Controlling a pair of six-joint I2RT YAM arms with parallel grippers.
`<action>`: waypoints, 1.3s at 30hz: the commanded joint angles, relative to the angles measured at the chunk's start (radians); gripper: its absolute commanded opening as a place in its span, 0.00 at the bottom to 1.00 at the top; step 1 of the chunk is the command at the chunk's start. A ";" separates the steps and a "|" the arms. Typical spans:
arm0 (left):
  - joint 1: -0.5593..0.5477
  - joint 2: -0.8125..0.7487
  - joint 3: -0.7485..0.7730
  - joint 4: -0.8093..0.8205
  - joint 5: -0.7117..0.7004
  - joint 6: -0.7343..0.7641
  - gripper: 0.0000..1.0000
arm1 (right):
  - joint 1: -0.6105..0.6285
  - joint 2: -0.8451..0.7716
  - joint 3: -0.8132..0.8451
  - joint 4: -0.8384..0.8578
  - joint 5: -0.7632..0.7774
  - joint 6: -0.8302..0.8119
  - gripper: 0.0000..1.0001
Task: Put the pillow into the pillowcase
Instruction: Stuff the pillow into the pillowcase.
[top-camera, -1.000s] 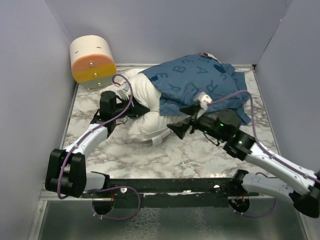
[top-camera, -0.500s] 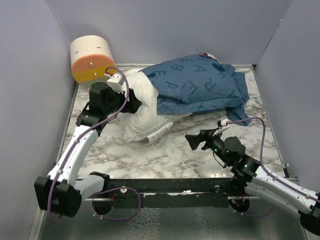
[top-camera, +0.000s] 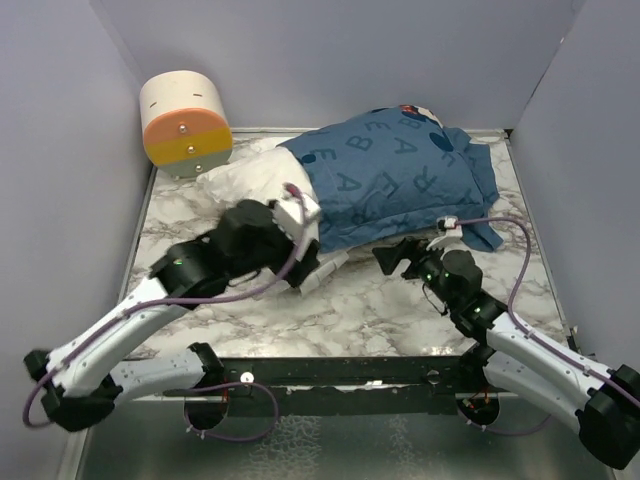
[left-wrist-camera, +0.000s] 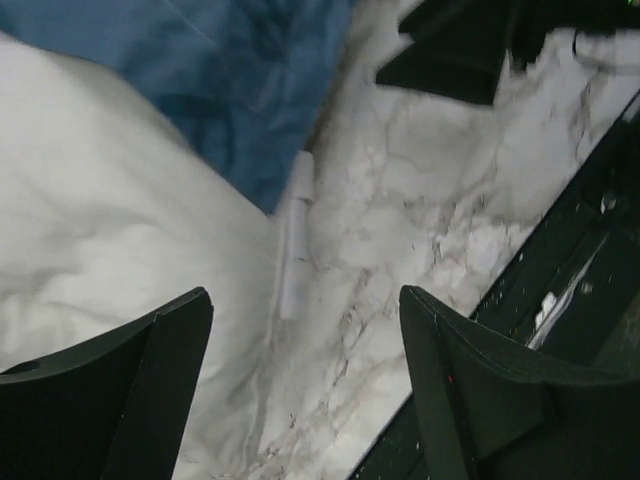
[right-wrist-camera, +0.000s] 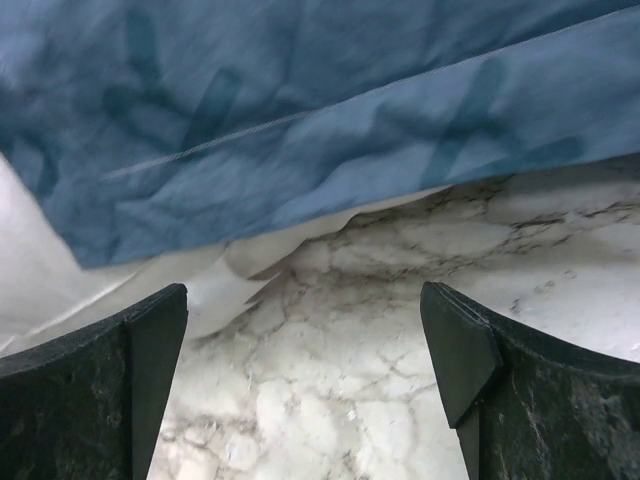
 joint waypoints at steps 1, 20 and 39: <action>-0.358 0.113 -0.050 -0.125 -0.526 -0.040 0.79 | -0.129 0.002 0.024 0.044 -0.154 0.035 1.00; -0.279 0.445 -0.295 0.276 -0.911 0.394 0.84 | -0.202 -0.004 -0.021 0.049 -0.221 0.012 1.00; -0.153 0.314 0.409 0.111 -0.255 0.212 0.00 | -0.208 -0.085 0.119 -0.108 -0.020 -0.159 0.87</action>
